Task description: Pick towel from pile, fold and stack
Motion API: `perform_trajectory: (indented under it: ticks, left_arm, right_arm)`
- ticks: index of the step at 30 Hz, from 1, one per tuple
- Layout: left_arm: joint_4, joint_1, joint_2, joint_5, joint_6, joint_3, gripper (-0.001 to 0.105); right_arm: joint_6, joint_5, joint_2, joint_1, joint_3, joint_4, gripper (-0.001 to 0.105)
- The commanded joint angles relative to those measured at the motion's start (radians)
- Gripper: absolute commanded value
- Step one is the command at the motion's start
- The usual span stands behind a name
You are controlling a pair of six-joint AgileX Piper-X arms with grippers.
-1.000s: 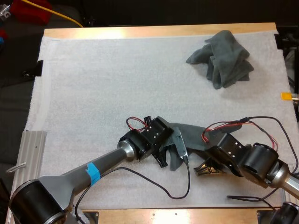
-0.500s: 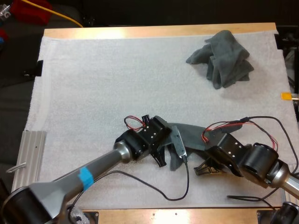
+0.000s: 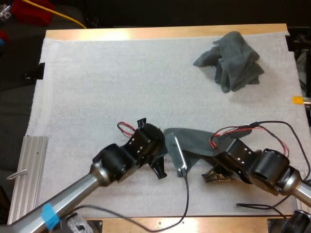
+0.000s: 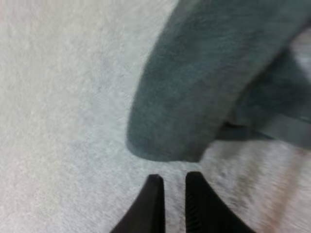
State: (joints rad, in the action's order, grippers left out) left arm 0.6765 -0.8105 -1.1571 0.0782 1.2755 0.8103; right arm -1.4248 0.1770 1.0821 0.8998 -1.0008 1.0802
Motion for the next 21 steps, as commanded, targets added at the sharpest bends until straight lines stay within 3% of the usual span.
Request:
perform_trajectory:
  ticks: [1, 8, 10, 14, 16, 21]
  left_arm:
    - [0.012, -0.022, 0.025, -0.01, 0.006, -0.009, 0.009]
    - [-0.002, -0.181, 0.085, 0.026, 0.03, -0.102, 0.012]
    - [-0.019, -0.2, 0.085, 0.056, 0.028, -0.13, 0.02]
    - [-0.09, -0.205, 0.085, 0.08, 0.028, -0.197, 0.051]
    - [-0.132, -0.202, 0.085, 0.114, 0.028, -0.215, 0.059]
    - [-0.275, -0.202, 0.076, 0.167, 0.028, -0.246, 0.065]
  right_arm:
    - [0.001, 0.003, -0.007, 0.003, -0.001, 0.009, 0.001]
    - [0.001, 0.003, -0.007, 0.003, -0.001, 0.009, 0.001]
    - [0.001, 0.003, -0.007, 0.003, -0.001, 0.009, 0.001]
    - [0.001, 0.003, -0.007, 0.003, -0.001, 0.009, 0.001]
    - [0.001, 0.0, -0.007, 0.003, -0.001, 0.009, 0.001]
    - [0.001, -0.002, -0.007, 0.003, -0.001, 0.009, 0.001]
